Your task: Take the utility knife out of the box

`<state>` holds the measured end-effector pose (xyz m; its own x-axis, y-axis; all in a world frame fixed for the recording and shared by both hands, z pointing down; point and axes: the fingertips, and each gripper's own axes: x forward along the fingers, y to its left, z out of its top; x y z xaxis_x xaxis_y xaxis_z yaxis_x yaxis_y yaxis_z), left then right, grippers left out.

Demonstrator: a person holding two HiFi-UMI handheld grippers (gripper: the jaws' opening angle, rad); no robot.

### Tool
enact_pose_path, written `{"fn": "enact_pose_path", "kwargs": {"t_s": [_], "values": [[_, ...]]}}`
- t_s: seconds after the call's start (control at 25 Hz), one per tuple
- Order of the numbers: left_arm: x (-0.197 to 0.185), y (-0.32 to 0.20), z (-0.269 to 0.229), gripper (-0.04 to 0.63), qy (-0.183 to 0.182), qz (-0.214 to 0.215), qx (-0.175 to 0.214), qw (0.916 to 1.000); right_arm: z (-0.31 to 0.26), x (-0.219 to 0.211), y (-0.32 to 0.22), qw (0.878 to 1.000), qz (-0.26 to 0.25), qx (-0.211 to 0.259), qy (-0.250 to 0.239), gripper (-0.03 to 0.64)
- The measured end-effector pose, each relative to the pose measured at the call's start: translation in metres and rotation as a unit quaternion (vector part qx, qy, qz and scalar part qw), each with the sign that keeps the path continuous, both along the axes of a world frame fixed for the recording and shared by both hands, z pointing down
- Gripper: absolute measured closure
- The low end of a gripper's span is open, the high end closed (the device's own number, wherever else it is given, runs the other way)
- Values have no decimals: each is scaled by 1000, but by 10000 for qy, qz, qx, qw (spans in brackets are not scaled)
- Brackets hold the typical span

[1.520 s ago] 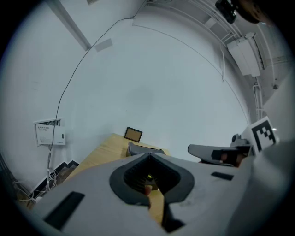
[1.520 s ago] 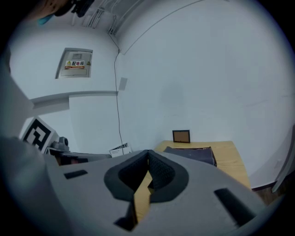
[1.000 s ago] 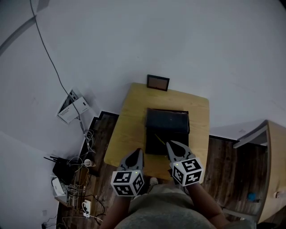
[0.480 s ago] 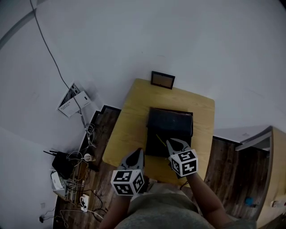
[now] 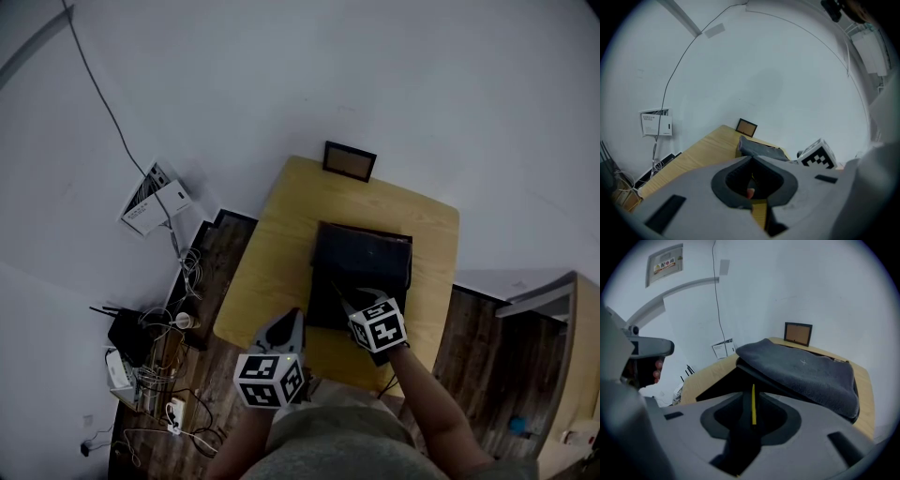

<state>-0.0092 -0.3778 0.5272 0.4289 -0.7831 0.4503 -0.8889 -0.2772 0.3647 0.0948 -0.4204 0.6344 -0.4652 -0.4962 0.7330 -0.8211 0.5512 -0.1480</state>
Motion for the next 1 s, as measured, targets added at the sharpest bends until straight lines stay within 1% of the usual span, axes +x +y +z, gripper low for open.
{"fn": "enact_pose_path", "kwargs": {"t_s": [0.16, 0.32, 0.6, 0.76, 0.88, 1.0], "values": [[1, -3, 4, 591, -8, -7, -51, 10000, 24, -3, 2, 9987, -226, -417, 208, 517], [-1, -3, 7, 592, -12, -21, -89, 10000, 42, -2, 4, 9963, -368, -604, 489, 509], [-5, -7, 10, 592, -1, -56, -110, 9999, 51, -1, 0, 9946, -408, -643, 711, 509], [-5, -6, 11, 591, 8, -66, -129, 9999, 51, 2, -1, 9947, -343, -643, 723, 544], [-6, -5, 11, 592, 4, -70, -130, 9999, 52, 3, -3, 9940, -396, -586, 833, 577], [-9, -4, 10, 591, 3, -83, -129, 9999, 54, 1, -2, 9927, -531, -550, 929, 580]]}}
